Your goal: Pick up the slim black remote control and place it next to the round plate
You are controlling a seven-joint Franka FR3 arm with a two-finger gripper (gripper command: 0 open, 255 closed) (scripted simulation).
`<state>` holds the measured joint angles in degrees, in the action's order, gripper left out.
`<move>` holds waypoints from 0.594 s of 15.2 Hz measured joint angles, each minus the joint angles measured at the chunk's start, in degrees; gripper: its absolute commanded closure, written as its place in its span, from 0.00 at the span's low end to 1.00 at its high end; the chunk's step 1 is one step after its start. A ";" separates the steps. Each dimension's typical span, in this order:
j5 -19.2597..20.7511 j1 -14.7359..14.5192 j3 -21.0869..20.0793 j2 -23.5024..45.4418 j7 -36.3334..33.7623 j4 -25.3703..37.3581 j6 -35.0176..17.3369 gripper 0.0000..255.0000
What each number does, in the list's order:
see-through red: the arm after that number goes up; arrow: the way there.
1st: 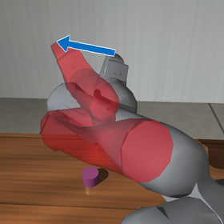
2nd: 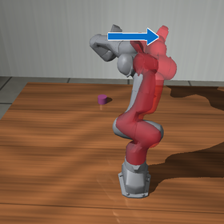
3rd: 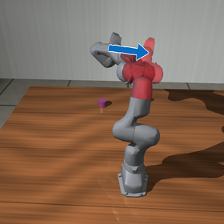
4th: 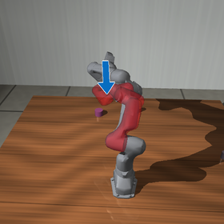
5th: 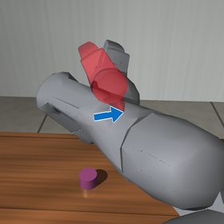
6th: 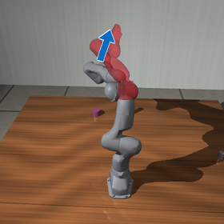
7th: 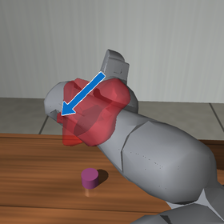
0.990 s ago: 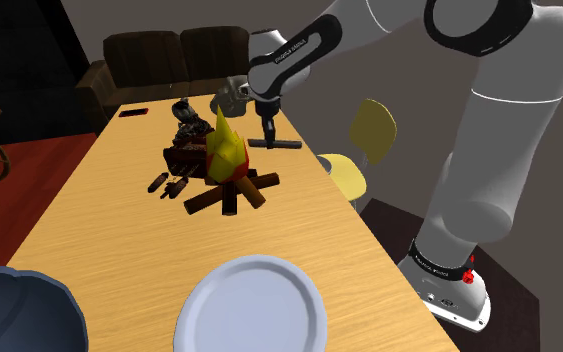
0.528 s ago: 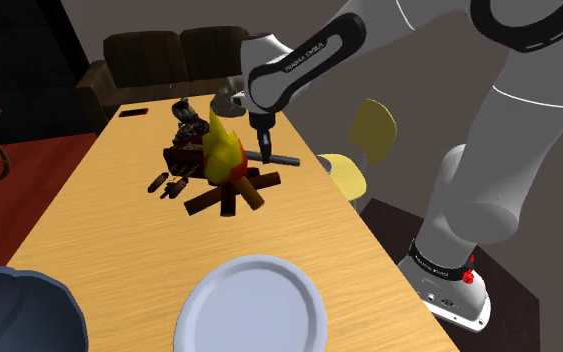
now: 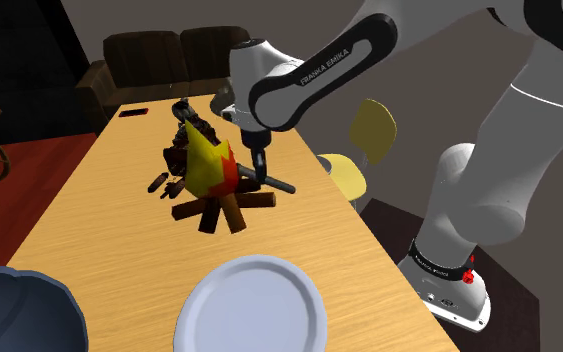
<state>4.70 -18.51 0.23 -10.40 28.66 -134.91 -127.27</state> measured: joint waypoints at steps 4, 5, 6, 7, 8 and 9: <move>-0.52 -2.53 -3.43 -1.14 -5.61 -1.67 -0.13 1.00; -0.72 -3.20 -4.32 -1.66 -7.00 -1.99 0.19 1.00; -0.91 -3.77 -5.08 -2.14 -8.20 -2.33 0.40 1.00; -1.07 -4.38 -5.93 -2.38 -9.56 -2.73 0.33 1.00; -1.33 -5.17 -7.01 -2.58 -11.19 -2.85 0.54 1.00; -1.50 -5.79 -7.91 -2.41 -12.58 -2.81 0.49 1.00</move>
<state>3.21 -24.30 -7.68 -12.81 16.08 -137.72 -126.78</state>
